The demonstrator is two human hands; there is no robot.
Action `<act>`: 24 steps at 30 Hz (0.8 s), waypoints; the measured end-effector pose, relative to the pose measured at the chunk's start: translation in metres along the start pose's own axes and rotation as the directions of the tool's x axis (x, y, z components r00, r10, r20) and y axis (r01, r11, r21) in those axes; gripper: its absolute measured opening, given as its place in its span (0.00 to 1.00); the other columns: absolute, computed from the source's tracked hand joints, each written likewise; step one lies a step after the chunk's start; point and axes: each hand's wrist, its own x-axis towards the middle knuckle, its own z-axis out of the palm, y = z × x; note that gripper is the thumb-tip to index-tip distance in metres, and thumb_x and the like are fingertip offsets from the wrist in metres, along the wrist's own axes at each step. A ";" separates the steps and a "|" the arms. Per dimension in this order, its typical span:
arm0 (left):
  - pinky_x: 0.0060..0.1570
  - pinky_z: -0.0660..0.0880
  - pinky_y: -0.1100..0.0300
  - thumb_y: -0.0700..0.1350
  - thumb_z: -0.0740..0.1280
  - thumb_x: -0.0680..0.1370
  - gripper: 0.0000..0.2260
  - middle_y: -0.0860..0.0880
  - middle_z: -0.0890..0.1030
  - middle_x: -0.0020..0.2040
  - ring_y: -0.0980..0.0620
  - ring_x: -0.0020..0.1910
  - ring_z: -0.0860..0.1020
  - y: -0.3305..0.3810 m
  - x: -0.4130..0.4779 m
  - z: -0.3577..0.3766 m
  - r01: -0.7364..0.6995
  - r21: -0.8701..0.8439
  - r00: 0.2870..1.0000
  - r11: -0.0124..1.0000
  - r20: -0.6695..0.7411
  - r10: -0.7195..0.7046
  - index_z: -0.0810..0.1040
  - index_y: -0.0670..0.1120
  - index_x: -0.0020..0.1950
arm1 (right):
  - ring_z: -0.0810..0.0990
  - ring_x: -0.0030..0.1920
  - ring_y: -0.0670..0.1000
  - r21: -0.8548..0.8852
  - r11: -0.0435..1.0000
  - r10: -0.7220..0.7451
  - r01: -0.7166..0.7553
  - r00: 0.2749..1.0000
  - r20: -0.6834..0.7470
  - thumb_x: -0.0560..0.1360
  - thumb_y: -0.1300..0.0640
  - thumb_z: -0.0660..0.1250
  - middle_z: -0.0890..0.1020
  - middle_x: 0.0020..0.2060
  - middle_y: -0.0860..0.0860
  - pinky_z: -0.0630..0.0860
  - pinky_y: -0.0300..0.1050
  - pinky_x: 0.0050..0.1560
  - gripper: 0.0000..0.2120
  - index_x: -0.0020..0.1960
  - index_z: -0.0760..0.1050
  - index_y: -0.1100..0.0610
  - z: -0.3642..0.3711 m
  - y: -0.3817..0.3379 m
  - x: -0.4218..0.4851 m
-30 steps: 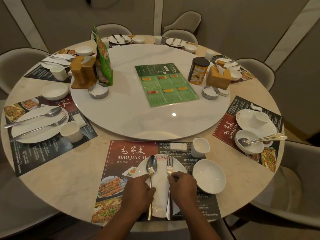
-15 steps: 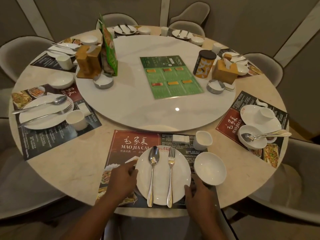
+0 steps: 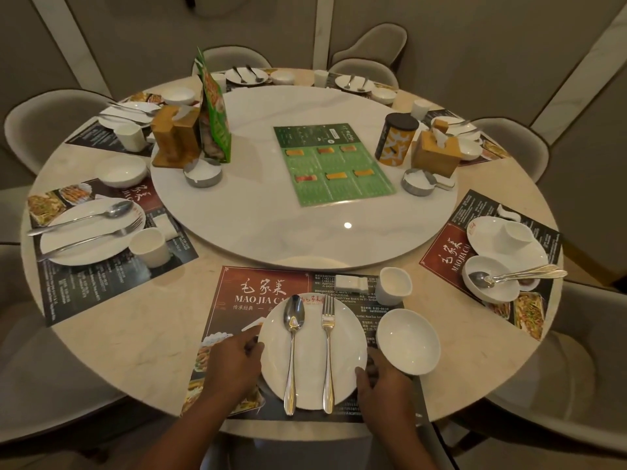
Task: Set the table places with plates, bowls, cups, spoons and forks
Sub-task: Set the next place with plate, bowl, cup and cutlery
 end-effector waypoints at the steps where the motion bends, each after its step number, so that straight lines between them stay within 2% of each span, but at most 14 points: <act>1: 0.46 0.73 0.64 0.45 0.67 0.79 0.11 0.48 0.85 0.49 0.56 0.39 0.77 0.000 0.001 0.000 0.003 0.000 1.000 1.000 -0.002 -0.003 0.82 0.46 0.59 | 0.81 0.46 0.47 0.008 1.000 -0.003 0.003 1.000 0.000 0.76 0.56 0.70 0.84 0.46 0.47 0.76 0.41 0.50 0.17 0.64 0.76 0.50 0.000 0.001 0.000; 5: 0.48 0.75 0.60 0.45 0.67 0.79 0.10 0.47 0.85 0.49 0.55 0.39 0.77 0.001 0.001 0.000 0.009 0.008 1.000 1.000 -0.001 -0.009 0.83 0.45 0.58 | 0.81 0.46 0.46 0.019 1.000 -0.007 0.007 1.000 0.005 0.76 0.56 0.70 0.84 0.45 0.47 0.77 0.43 0.52 0.17 0.64 0.77 0.50 0.000 0.002 0.000; 10: 0.40 0.68 0.69 0.44 0.67 0.79 0.09 0.47 0.85 0.48 0.59 0.37 0.75 0.002 0.000 -0.001 -0.017 0.010 1.000 1.000 -0.002 0.017 0.84 0.45 0.56 | 0.81 0.45 0.46 0.031 1.000 0.007 -0.007 1.000 -0.003 0.76 0.56 0.70 0.84 0.45 0.46 0.77 0.43 0.52 0.18 0.65 0.76 0.50 0.003 0.004 0.002; 14: 0.44 0.71 0.65 0.44 0.67 0.79 0.08 0.47 0.86 0.47 0.56 0.38 0.76 0.001 0.000 -0.001 -0.001 0.016 1.000 1.000 -0.008 0.001 0.84 0.45 0.55 | 0.81 0.46 0.46 0.047 0.999 0.012 -0.012 1.000 0.006 0.76 0.56 0.70 0.84 0.46 0.46 0.78 0.44 0.54 0.19 0.66 0.76 0.51 0.004 0.006 0.003; 18: 0.44 0.71 0.64 0.44 0.68 0.78 0.08 0.46 0.86 0.47 0.57 0.37 0.75 0.003 -0.002 -0.002 -0.013 0.009 1.000 1.000 -0.020 0.013 0.84 0.45 0.55 | 0.80 0.43 0.44 0.043 0.999 -0.020 0.020 1.000 0.006 0.76 0.53 0.69 0.82 0.42 0.43 0.77 0.39 0.49 0.18 0.66 0.74 0.50 -0.003 0.004 0.001; 20: 0.48 0.73 0.61 0.44 0.67 0.79 0.10 0.47 0.85 0.48 0.57 0.39 0.76 0.005 -0.002 -0.003 -0.019 0.004 1.000 1.000 -0.024 0.019 0.82 0.46 0.58 | 0.81 0.41 0.43 0.027 0.996 -0.082 0.085 0.993 -0.079 0.76 0.51 0.70 0.82 0.40 0.43 0.78 0.39 0.45 0.16 0.62 0.74 0.47 -0.015 0.003 0.000; 22: 0.53 0.75 0.56 0.45 0.68 0.78 0.12 0.47 0.85 0.50 0.56 0.41 0.76 0.006 -0.001 -0.006 -0.022 0.012 0.999 1.000 -0.034 0.022 0.81 0.47 0.61 | 0.80 0.38 0.43 -0.022 0.989 -0.150 0.149 0.961 -0.231 0.74 0.50 0.71 0.80 0.36 0.43 0.79 0.42 0.39 0.11 0.55 0.75 0.47 -0.033 0.004 0.003; 24: 0.53 0.77 0.53 0.46 0.69 0.77 0.12 0.47 0.85 0.50 0.55 0.42 0.77 0.008 0.003 -0.007 -0.030 0.014 0.998 0.999 -0.063 0.031 0.80 0.47 0.61 | 0.77 0.42 0.45 -0.084 0.979 -0.202 0.184 0.925 -0.322 0.71 0.49 0.74 0.77 0.41 0.43 0.78 0.44 0.40 0.15 0.54 0.74 0.48 -0.053 0.010 0.015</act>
